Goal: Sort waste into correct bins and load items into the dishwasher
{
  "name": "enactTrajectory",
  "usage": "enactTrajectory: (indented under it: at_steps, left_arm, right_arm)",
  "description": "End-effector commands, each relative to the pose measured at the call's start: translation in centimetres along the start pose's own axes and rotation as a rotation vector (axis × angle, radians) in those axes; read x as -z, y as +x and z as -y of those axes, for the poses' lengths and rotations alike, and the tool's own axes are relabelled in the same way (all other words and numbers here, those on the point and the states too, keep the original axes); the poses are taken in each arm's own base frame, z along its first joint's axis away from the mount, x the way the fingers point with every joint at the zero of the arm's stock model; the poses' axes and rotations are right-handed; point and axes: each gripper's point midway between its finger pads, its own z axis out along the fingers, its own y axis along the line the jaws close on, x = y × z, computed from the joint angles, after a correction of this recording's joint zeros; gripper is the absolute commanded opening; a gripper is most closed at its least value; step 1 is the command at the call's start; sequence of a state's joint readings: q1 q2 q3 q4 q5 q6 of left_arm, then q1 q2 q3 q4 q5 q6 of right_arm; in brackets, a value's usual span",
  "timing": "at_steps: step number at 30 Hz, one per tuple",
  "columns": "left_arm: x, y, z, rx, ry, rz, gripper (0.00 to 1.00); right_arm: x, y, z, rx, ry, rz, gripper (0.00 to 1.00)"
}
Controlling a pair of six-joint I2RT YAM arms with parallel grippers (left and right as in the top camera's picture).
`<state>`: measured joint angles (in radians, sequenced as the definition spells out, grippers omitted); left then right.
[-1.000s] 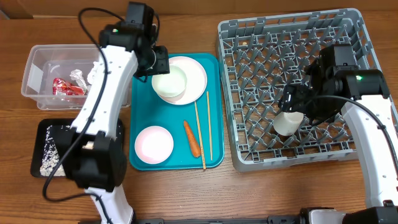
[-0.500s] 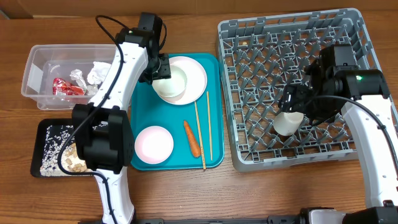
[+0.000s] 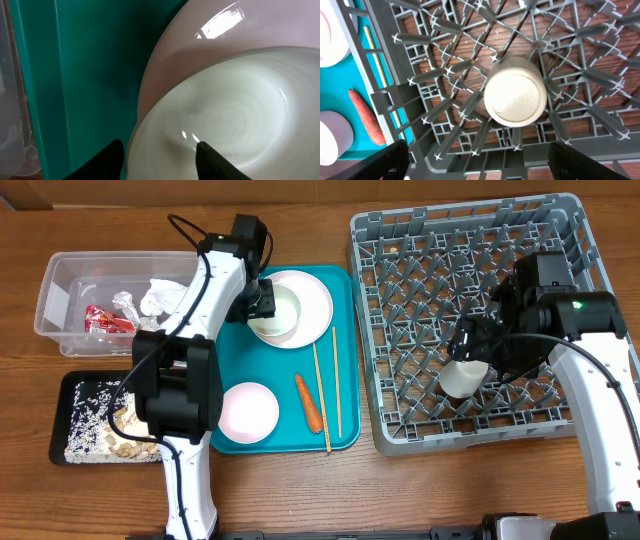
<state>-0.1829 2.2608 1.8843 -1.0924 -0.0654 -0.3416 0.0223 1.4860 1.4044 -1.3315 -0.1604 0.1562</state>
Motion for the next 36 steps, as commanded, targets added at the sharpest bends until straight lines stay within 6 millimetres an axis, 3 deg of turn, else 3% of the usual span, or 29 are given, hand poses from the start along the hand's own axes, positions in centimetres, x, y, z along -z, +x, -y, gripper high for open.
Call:
enactTrajectory:
  at_steps: [1,18,23,26,32,36]
  left_arm:
    - [-0.5,0.0,-0.3,0.010,-0.023,-0.005,0.44]
    - [0.4,-0.4,-0.4,0.006,-0.021,0.003,0.04]
    - [3.6,-2.4,-0.3,0.017,-0.003,0.056,0.04]
    - [7.1,-3.3,-0.2,0.020,0.016,0.087,0.04]
    - [11.2,-2.4,-0.2,-0.004,0.035,0.069,0.04]
    - [12.7,-0.9,1.2,-0.092,0.131,0.016,0.04]
  right_arm:
    - [0.6,-0.4,-0.5,0.018,-0.012,0.022,0.91]
    - [0.7,-0.8,-0.3,0.020,0.003,0.037,0.93]
    - [1.9,-2.8,-0.9,0.035,-0.009,0.123,0.93]
    - [4.6,-4.4,-2.0,0.050,-0.040,0.200,0.94]
    - [9.0,-5.8,-6.0,0.115,-0.196,0.301,0.94]
    - [9.3,-5.5,-8.4,0.170,-0.259,0.306,0.94]
